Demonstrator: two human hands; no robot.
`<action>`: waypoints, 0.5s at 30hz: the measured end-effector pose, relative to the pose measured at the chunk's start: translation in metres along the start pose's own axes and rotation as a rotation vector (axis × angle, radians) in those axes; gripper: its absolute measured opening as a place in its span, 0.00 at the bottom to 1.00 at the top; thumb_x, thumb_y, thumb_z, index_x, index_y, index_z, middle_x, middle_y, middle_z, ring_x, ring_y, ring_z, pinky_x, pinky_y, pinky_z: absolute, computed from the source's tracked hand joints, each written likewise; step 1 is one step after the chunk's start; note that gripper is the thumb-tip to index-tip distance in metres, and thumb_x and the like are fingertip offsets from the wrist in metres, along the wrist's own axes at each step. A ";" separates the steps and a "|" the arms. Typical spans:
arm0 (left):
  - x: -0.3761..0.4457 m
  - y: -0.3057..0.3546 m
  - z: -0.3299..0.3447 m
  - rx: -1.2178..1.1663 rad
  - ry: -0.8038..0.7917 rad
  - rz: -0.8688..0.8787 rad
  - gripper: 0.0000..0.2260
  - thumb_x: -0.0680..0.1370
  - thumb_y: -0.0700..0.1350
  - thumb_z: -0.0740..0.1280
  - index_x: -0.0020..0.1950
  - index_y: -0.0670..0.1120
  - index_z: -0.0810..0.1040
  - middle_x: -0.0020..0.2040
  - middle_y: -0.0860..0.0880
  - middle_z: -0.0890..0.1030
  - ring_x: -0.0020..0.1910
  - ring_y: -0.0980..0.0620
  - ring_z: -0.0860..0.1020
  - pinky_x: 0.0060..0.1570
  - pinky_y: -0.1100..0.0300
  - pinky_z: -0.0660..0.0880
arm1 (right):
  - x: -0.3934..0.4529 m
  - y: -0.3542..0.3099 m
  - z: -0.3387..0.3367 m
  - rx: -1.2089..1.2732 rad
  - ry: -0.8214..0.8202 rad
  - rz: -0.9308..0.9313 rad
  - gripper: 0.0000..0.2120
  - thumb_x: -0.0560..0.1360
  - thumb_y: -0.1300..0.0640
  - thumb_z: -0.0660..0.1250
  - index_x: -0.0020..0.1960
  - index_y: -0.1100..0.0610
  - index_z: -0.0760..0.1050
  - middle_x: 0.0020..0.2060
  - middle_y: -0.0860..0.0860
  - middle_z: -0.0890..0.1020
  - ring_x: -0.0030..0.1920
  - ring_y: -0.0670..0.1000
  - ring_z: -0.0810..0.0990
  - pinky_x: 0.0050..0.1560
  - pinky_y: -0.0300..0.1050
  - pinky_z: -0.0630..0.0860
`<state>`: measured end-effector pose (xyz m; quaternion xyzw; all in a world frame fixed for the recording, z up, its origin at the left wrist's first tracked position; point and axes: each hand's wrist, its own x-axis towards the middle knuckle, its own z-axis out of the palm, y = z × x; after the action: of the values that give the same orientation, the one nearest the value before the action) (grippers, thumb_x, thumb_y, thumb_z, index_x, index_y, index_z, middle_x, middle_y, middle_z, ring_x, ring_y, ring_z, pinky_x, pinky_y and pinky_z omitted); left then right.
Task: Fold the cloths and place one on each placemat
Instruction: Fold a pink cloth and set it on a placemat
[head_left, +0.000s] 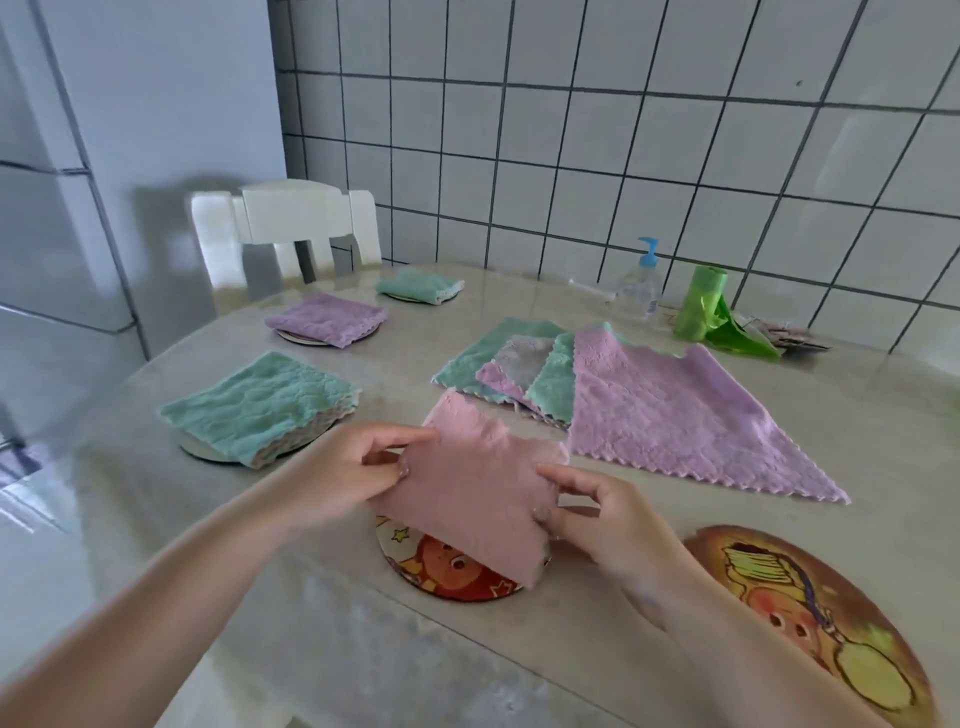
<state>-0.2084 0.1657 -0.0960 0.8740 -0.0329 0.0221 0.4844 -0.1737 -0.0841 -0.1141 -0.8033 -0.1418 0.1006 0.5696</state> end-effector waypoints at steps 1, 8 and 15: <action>-0.001 -0.003 -0.001 0.007 -0.004 -0.002 0.22 0.77 0.34 0.62 0.56 0.62 0.76 0.54 0.68 0.77 0.52 0.71 0.75 0.49 0.70 0.70 | 0.000 0.001 0.002 -0.030 0.001 -0.012 0.19 0.71 0.61 0.72 0.59 0.47 0.75 0.46 0.48 0.85 0.43 0.46 0.84 0.53 0.45 0.78; -0.001 -0.016 0.001 0.219 0.003 0.066 0.21 0.77 0.38 0.64 0.65 0.57 0.72 0.59 0.66 0.73 0.57 0.71 0.73 0.53 0.76 0.69 | -0.002 0.005 0.005 -0.310 0.040 -0.064 0.18 0.72 0.54 0.71 0.60 0.43 0.75 0.52 0.45 0.77 0.46 0.46 0.81 0.49 0.34 0.75; -0.008 -0.006 0.020 0.499 0.094 0.343 0.21 0.77 0.44 0.57 0.70 0.56 0.67 0.67 0.65 0.63 0.69 0.69 0.57 0.71 0.66 0.53 | -0.010 -0.006 0.009 -0.773 0.003 -0.259 0.24 0.77 0.45 0.59 0.72 0.45 0.62 0.73 0.44 0.56 0.74 0.46 0.51 0.74 0.48 0.52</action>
<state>-0.2159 0.1527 -0.1122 0.9456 -0.1510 0.1515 0.2449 -0.1869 -0.0773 -0.1116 -0.9339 -0.2681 -0.0339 0.2339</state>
